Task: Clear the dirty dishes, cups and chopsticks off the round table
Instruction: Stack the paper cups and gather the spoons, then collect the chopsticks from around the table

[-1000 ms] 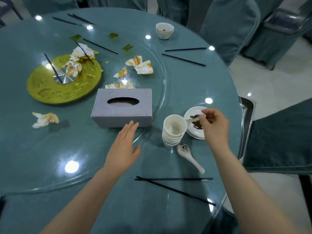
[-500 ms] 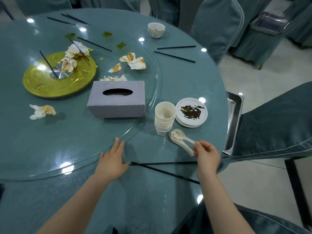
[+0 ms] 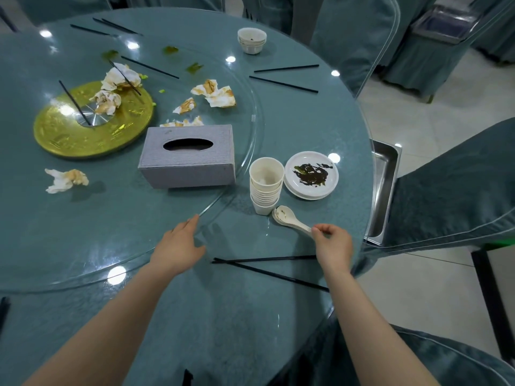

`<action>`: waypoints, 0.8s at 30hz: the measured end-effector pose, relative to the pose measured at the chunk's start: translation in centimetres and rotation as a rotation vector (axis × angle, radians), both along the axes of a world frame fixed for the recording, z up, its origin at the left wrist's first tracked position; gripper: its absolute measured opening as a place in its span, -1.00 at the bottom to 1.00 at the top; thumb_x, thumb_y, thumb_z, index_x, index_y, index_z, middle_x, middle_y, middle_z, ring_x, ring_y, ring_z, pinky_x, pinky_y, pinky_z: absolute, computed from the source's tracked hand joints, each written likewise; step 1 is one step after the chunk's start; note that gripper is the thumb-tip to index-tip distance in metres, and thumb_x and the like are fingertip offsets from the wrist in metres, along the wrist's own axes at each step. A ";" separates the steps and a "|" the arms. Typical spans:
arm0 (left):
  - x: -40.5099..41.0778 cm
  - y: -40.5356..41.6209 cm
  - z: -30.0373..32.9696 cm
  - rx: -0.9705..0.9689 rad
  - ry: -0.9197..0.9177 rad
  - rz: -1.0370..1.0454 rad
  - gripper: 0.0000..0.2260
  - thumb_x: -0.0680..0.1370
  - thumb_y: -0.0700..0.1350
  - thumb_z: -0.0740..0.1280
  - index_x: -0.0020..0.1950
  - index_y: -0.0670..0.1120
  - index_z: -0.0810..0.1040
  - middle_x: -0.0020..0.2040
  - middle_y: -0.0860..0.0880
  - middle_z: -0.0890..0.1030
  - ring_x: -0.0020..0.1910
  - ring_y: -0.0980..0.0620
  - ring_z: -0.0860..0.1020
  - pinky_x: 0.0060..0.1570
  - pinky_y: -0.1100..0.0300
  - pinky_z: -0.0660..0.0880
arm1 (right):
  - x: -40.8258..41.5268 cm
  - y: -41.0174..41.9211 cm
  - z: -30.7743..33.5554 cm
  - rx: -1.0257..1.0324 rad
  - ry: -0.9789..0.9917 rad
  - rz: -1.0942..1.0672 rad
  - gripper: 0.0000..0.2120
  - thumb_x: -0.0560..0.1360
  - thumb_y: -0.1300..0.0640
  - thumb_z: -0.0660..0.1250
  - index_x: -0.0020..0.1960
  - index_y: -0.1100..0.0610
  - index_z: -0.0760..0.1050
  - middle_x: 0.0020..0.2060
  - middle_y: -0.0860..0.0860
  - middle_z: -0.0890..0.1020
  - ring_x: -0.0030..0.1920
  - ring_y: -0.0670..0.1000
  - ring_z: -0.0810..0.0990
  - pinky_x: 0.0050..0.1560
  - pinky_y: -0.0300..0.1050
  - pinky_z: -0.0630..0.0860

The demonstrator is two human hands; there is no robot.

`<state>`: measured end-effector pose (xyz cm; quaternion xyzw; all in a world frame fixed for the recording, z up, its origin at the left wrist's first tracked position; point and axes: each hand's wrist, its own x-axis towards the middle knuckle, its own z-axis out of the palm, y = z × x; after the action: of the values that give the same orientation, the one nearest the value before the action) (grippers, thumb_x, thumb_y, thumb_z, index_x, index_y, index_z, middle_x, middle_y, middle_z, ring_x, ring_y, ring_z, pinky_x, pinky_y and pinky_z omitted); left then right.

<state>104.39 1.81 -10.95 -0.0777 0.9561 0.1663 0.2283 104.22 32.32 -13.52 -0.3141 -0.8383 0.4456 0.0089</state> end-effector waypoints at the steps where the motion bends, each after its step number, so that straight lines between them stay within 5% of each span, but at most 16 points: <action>1: 0.0 0.0 0.0 -0.002 0.001 -0.001 -0.30 0.51 0.03 0.27 0.56 0.04 -0.02 0.51 -0.04 0.21 0.39 -0.20 0.30 0.29 -0.04 0.34 | 0.1 0.0 -0.1 0.045 0.019 0.013 -0.93 0.47 0.10 0.38 -0.08 0.04 0.63 -0.09 -0.01 0.56 0.02 0.03 0.52 0.08 -0.10 0.41; 7: 0.0 -0.2 -0.1 0.017 0.002 -0.005 -0.30 0.51 0.01 0.28 0.56 0.03 -0.01 0.51 -0.06 0.22 0.38 -0.20 0.30 0.30 -0.04 0.34 | 2.5 -0.7 -0.5 0.187 0.213 0.257 -0.95 0.47 0.13 0.39 -0.07 0.04 0.58 -0.15 -0.08 0.52 -0.01 0.02 0.51 -0.03 -0.24 0.30; 11: 0.2 -0.4 0.0 0.047 0.025 0.007 -0.32 0.52 0.01 0.28 0.56 0.05 0.02 0.49 -0.06 0.26 0.39 -0.18 0.31 0.30 -0.03 0.35 | 4.3 -1.2 -1.6 0.340 0.020 0.780 -0.57 0.44 -0.07 0.42 0.26 0.04 0.52 0.15 -0.08 0.53 0.21 -0.02 0.42 0.23 -0.23 0.30; 13: 0.7 -0.6 0.0 0.081 0.046 0.014 -0.34 0.53 -0.01 0.29 0.56 0.04 0.04 0.50 -0.06 0.27 0.41 -0.15 0.31 0.32 0.00 0.32 | 4.9 -1.2 -2.2 0.426 -0.052 0.873 -0.43 0.43 -0.14 0.40 0.38 0.00 0.42 0.27 -0.11 0.44 0.30 -0.03 0.33 0.34 -0.14 0.27; 19: 4.0 -3.2 -0.4 0.275 0.161 0.198 -0.44 0.55 -0.08 0.31 0.52 0.01 0.21 0.46 -0.03 0.35 0.43 -0.06 0.32 0.34 0.08 0.26 | 5.4 -2.2 -1.9 0.558 -0.010 0.824 -0.82 0.54 0.03 0.28 0.12 -0.06 0.55 0.05 -0.13 0.52 0.10 -0.01 0.41 -0.02 -0.16 0.23; 24: 7.6 -7.8 -0.4 0.334 0.266 0.312 -0.52 0.53 -0.17 0.35 0.44 -0.08 0.35 0.38 -0.06 0.45 0.38 -0.04 0.39 0.36 0.05 0.27 | 6.2 -3.4 -1.5 0.615 -0.114 0.853 -0.86 0.58 0.04 0.20 0.09 0.01 0.49 0.07 -0.07 0.52 0.11 0.02 0.41 0.04 -0.12 0.28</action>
<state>111.99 -5.99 -11.38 -0.1627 0.9136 0.3635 0.0816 110.42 28.87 -15.06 0.0481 -0.9828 0.1252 -0.1271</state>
